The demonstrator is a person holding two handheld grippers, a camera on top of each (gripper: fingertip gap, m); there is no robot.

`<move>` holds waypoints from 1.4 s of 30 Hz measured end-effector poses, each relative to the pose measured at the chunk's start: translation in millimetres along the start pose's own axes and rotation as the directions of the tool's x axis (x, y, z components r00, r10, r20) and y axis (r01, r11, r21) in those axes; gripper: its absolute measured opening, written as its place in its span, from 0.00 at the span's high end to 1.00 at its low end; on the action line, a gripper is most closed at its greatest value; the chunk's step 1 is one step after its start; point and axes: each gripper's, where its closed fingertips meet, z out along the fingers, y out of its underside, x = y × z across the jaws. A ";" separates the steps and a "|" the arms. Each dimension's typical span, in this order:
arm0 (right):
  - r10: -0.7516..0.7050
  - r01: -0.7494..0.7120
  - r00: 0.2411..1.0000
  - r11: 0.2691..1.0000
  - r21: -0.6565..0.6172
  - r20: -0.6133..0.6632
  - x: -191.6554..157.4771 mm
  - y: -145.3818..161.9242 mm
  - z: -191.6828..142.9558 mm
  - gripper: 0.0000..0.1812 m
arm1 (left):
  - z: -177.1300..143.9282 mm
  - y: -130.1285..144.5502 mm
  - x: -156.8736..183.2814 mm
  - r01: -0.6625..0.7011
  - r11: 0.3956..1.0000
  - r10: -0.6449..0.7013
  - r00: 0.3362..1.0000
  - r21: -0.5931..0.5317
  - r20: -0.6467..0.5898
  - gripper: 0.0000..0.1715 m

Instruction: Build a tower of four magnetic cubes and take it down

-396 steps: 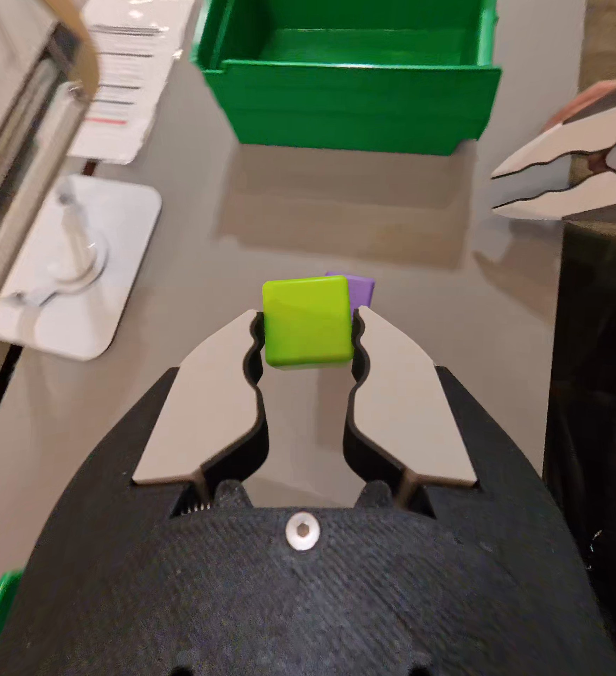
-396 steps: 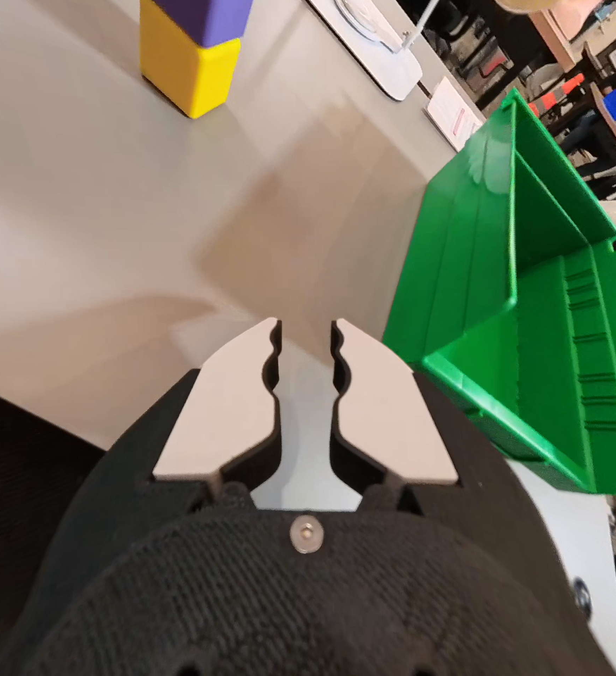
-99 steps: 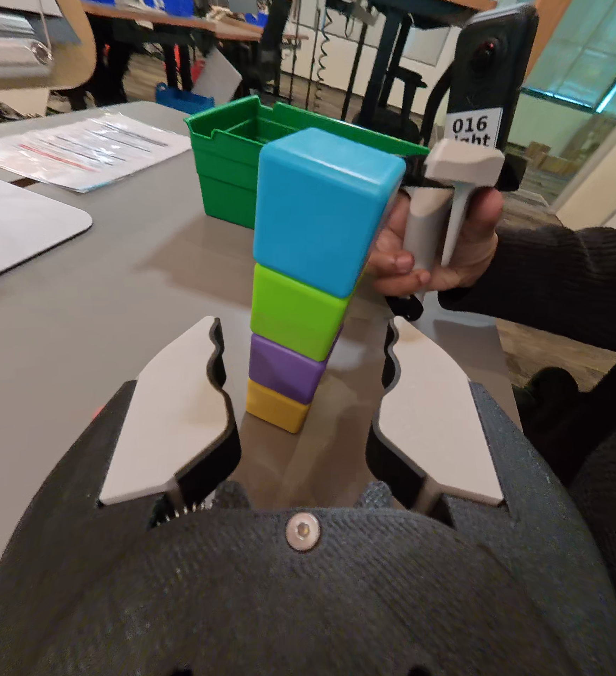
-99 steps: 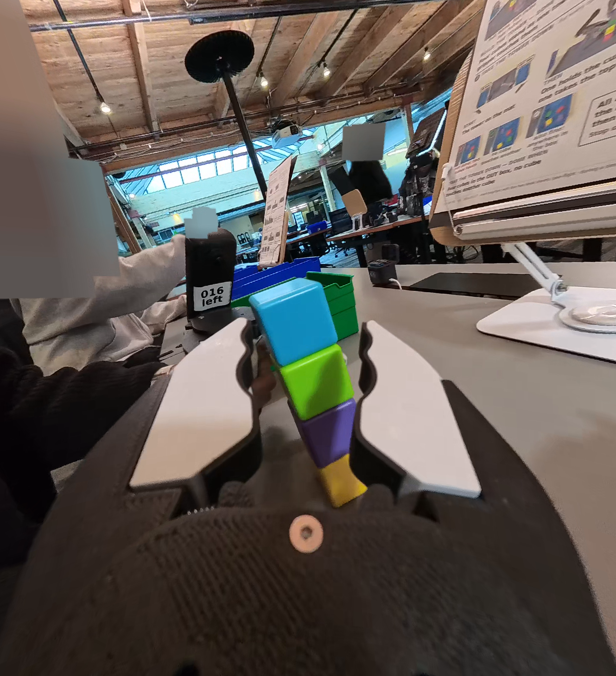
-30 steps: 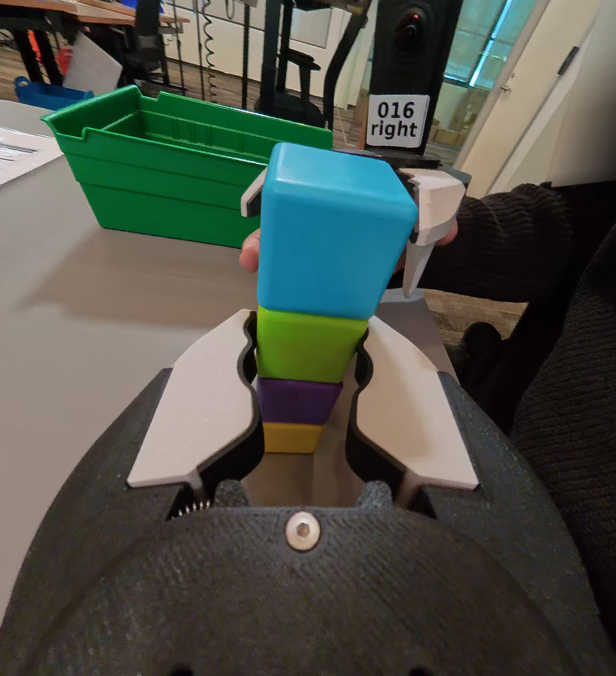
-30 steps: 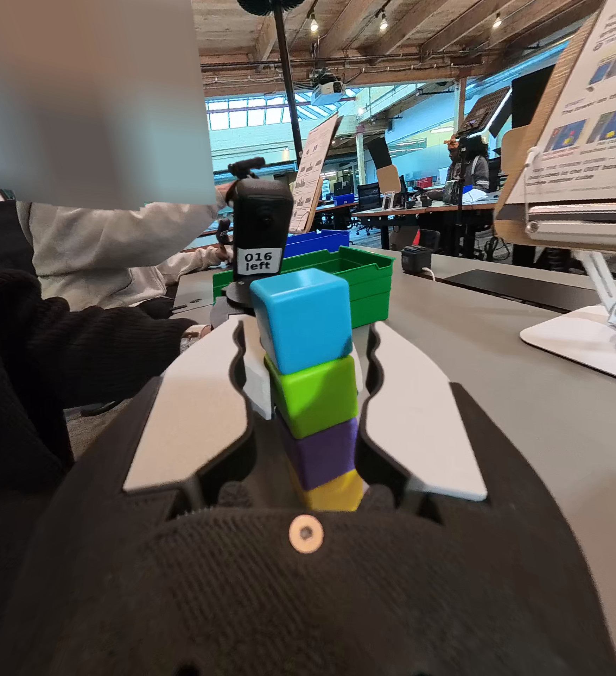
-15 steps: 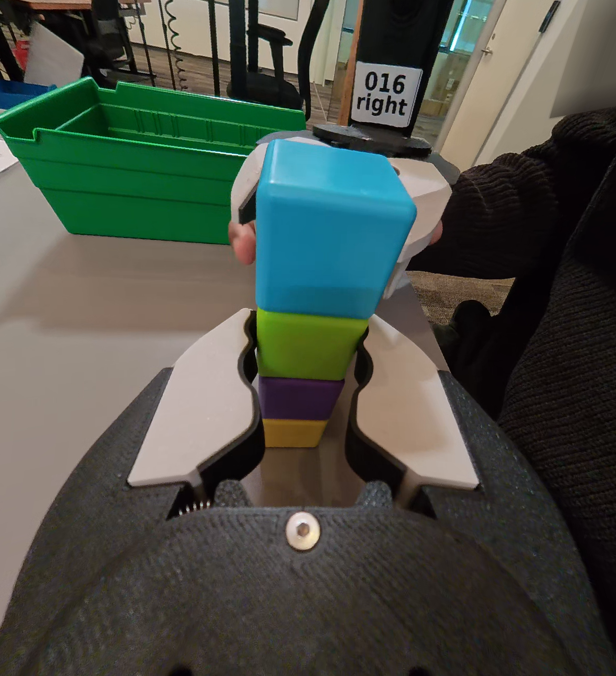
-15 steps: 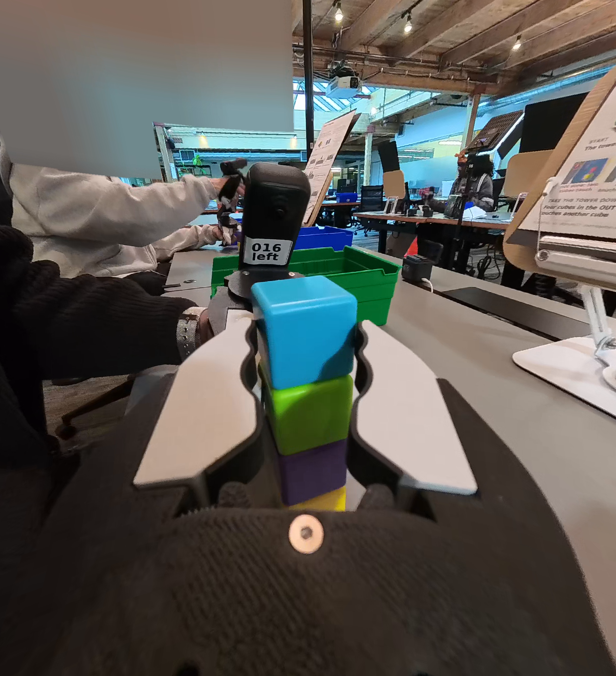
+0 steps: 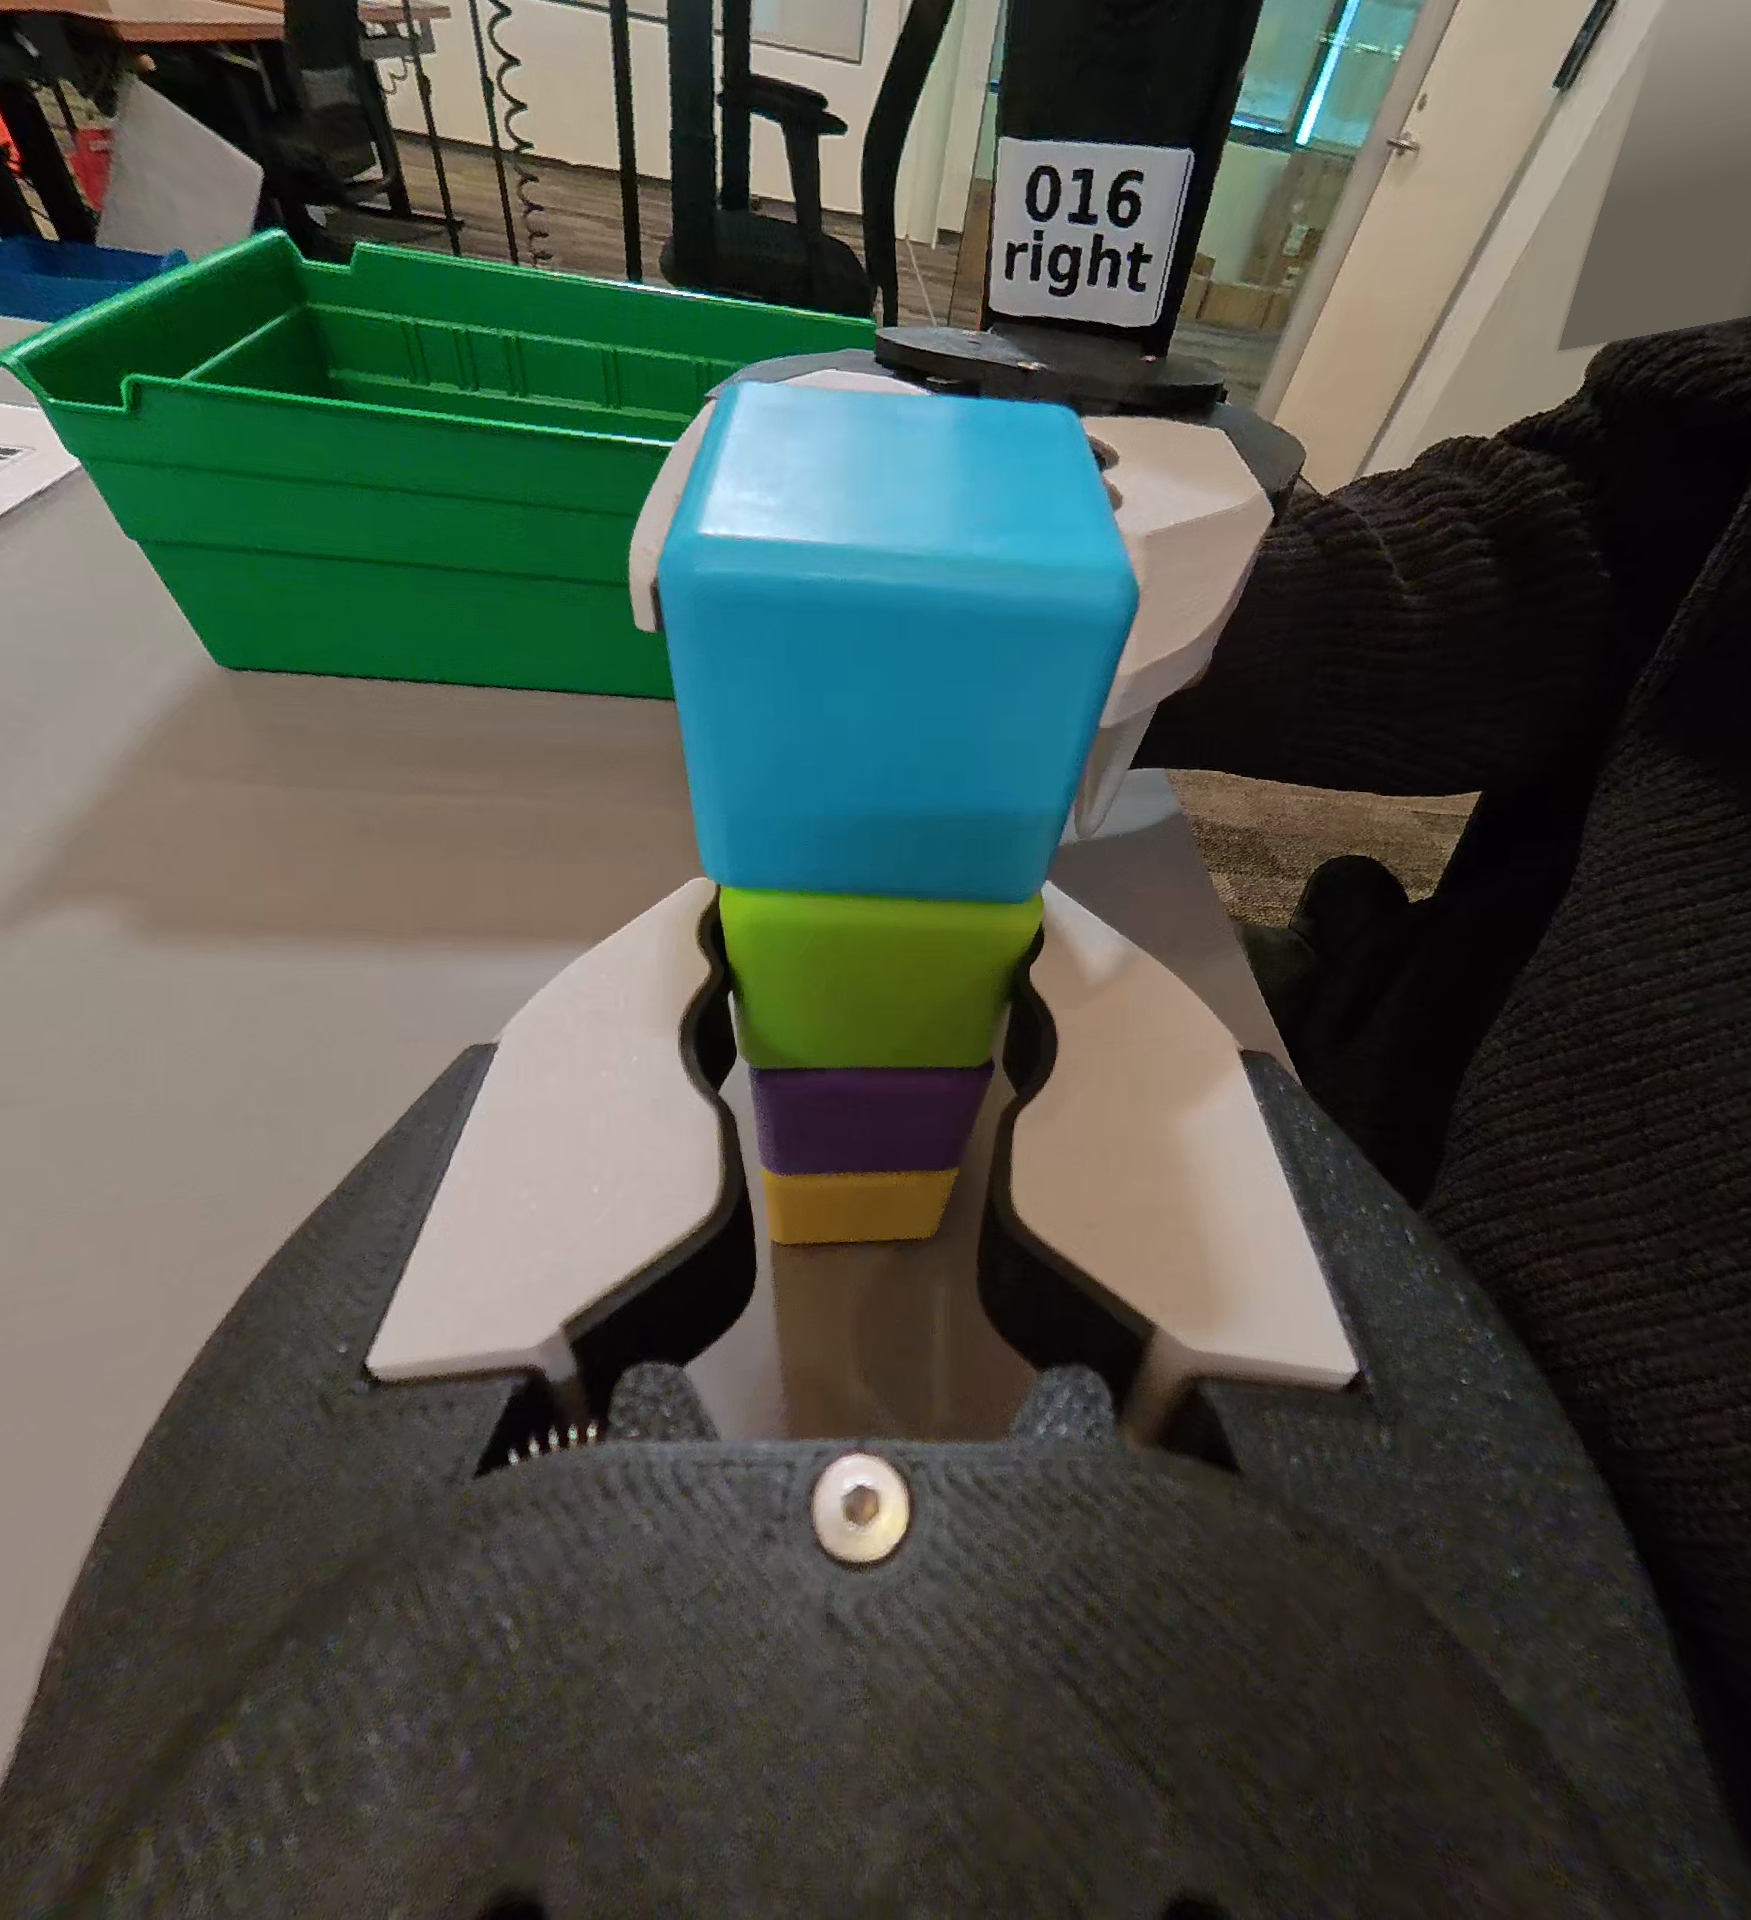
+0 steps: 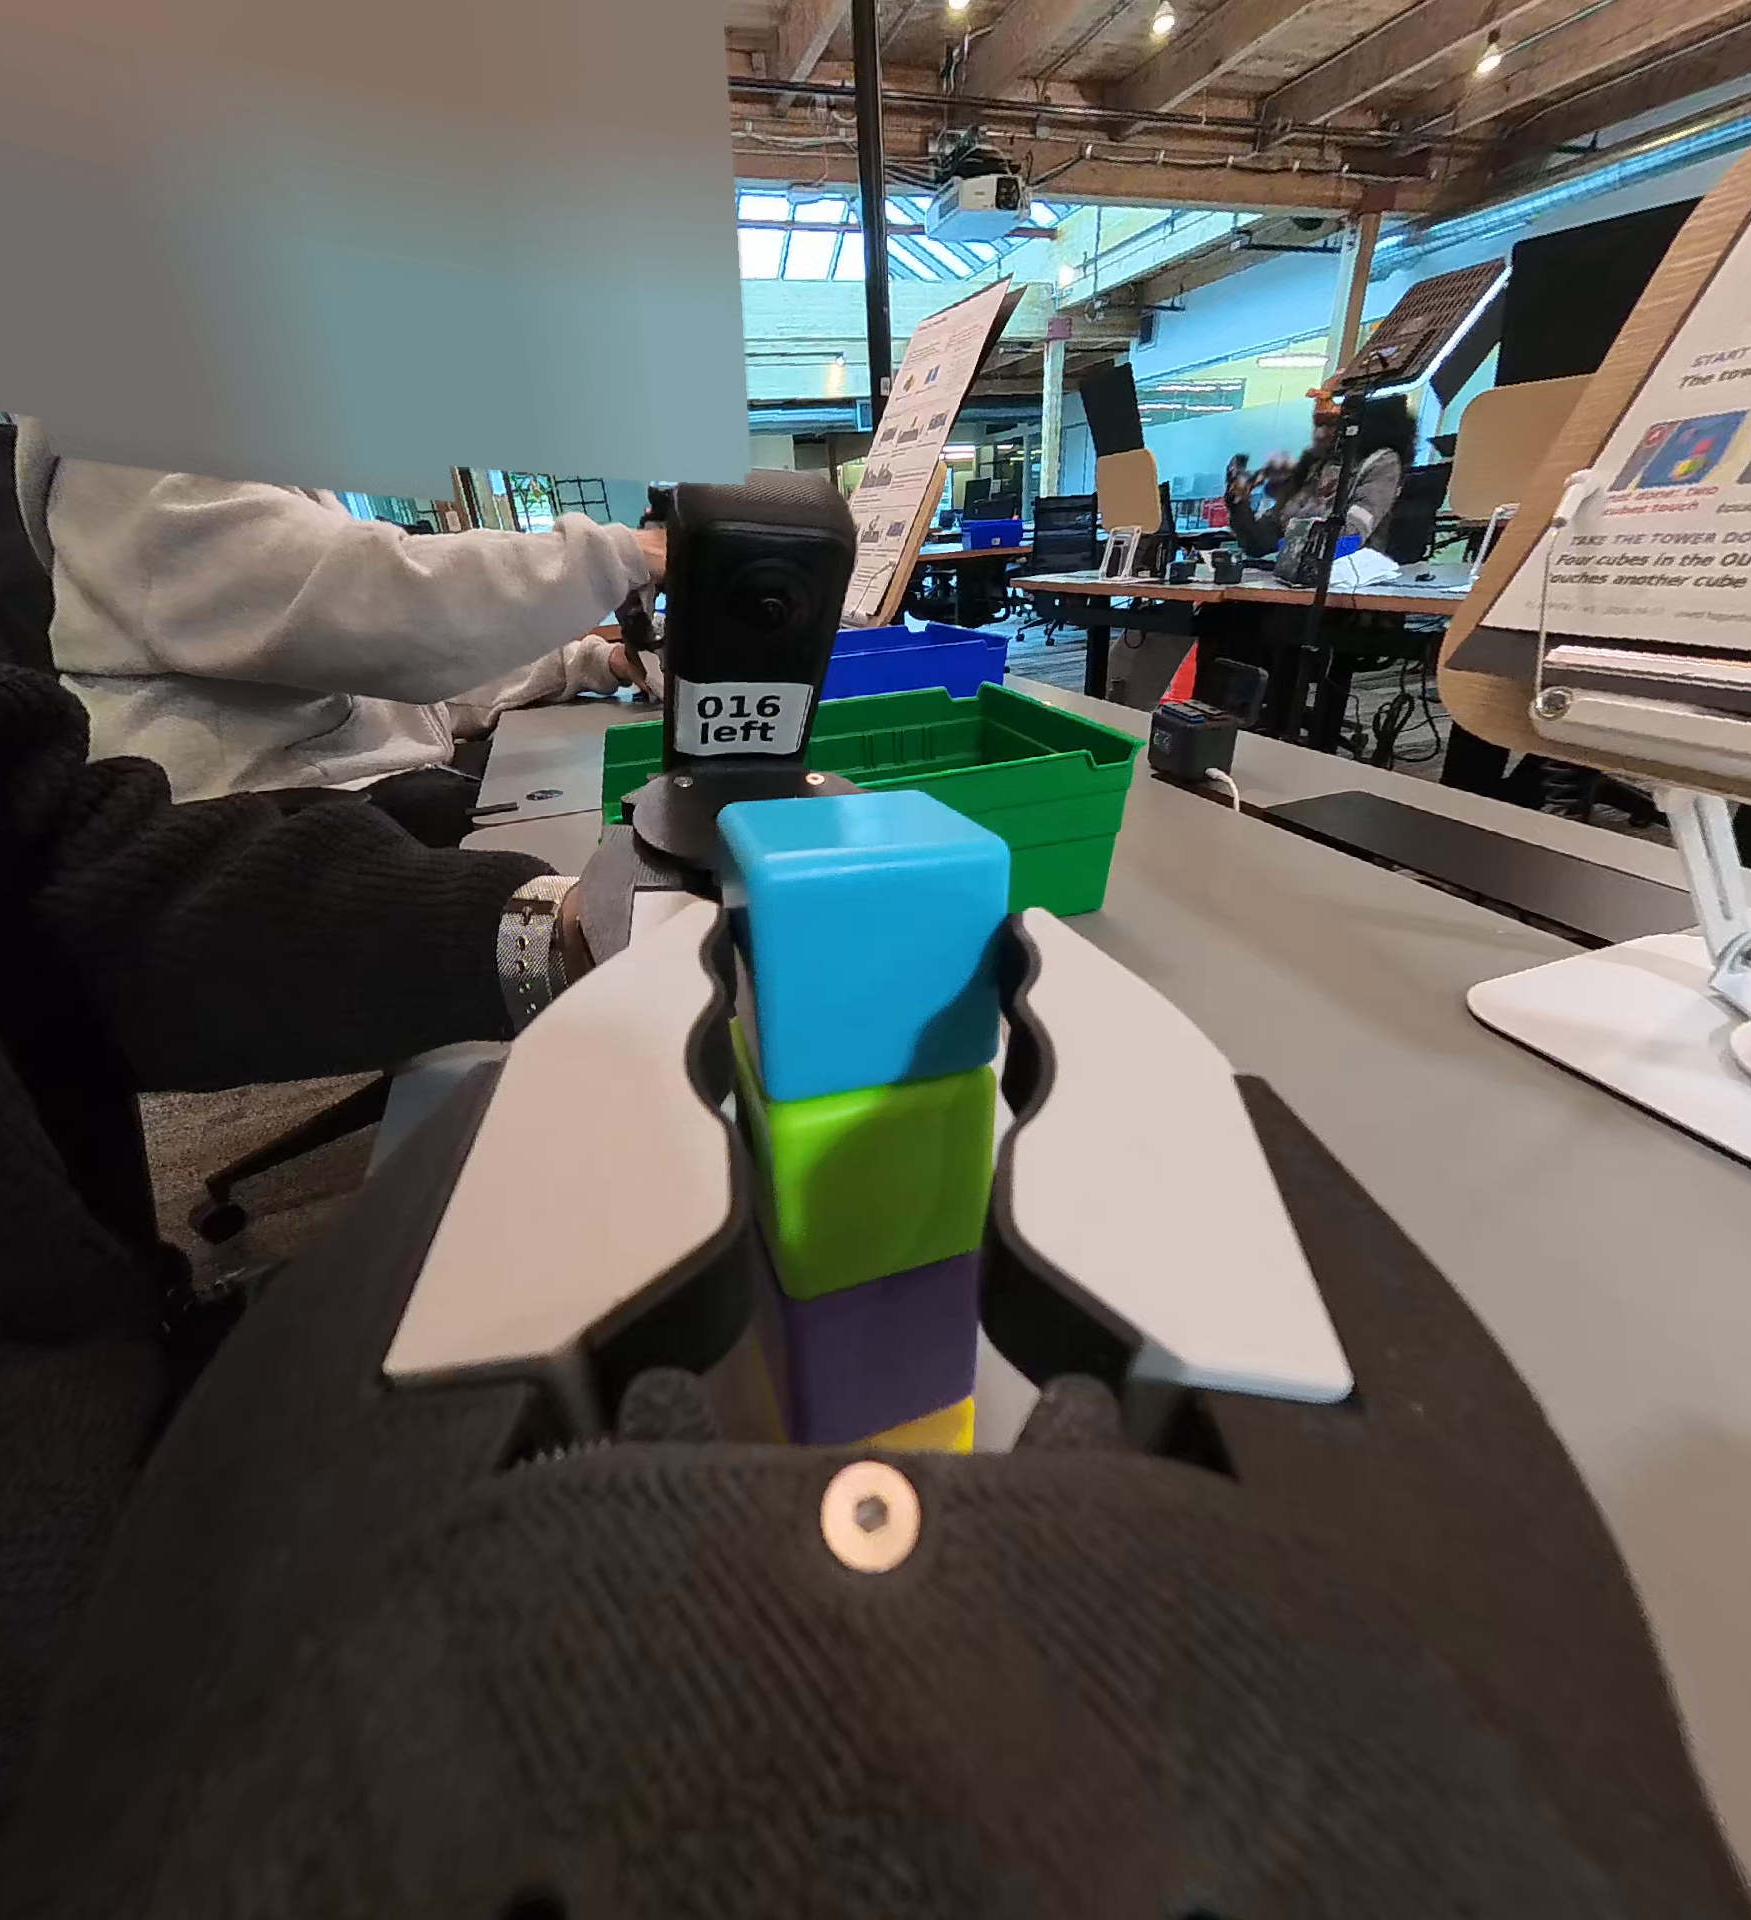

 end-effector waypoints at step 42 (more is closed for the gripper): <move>-0.433 -0.204 0.834 0.335 -0.920 -0.342 277.6 68.4 -202.1 0.72 | -1.3 15.6 -16.6 -0.022 0.997 0.031 0.992 -0.073 0.121 0.70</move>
